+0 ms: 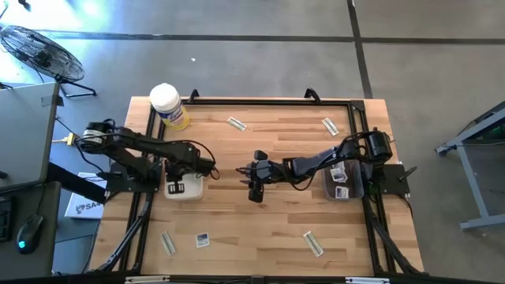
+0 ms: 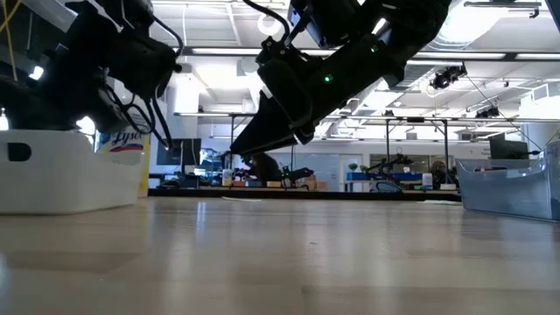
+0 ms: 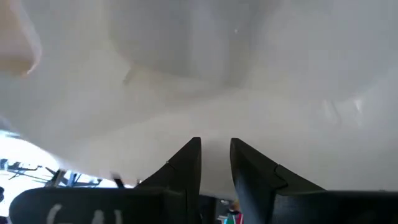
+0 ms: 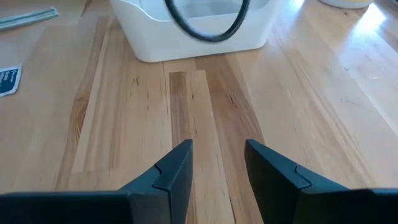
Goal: Pick & Place First Aid Supplies
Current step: Adjust the green bandages in the white bin, then put the green bandage into the white bin
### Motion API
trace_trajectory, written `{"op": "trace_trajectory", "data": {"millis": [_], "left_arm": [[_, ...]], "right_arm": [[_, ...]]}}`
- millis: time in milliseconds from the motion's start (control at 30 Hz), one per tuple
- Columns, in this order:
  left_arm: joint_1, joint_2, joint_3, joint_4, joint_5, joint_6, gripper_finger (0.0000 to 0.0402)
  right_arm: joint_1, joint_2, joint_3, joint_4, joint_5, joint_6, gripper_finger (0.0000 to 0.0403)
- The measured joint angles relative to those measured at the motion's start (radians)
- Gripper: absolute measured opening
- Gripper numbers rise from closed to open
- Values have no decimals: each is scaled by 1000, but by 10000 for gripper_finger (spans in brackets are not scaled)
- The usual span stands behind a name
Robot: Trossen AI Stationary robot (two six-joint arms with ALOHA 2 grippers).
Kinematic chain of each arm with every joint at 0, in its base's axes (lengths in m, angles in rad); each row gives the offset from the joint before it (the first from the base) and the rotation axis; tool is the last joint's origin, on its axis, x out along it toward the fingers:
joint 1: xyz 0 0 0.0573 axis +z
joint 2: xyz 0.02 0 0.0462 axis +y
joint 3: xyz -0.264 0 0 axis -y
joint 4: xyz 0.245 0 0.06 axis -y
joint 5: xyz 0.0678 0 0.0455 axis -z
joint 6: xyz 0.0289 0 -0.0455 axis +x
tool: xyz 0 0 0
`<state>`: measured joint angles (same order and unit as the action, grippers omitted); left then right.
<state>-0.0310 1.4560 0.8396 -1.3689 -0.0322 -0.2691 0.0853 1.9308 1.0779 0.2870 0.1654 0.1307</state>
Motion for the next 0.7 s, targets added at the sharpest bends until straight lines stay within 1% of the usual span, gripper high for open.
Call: {"op": "trace_trajectory", "data": {"millis": [133,300,467,567,700], "left_arm": [[-74,-51,25,-36,21,-88,82],[-235,-101,73,-13,59,-231,82],[-432,-98,139,108,94,-422,82],[-552,-82,200,196,100,-533,82],[-710,-45,267,314,49,-700,82]], "right_arm": [[0,0,0,-10,0,3,140],[0,0,0,-13,0,3,140],[1,0,0,-13,17,7,140],[1,-1,0,-14,18,48,140],[15,-1,0,-20,32,70,140]]}}
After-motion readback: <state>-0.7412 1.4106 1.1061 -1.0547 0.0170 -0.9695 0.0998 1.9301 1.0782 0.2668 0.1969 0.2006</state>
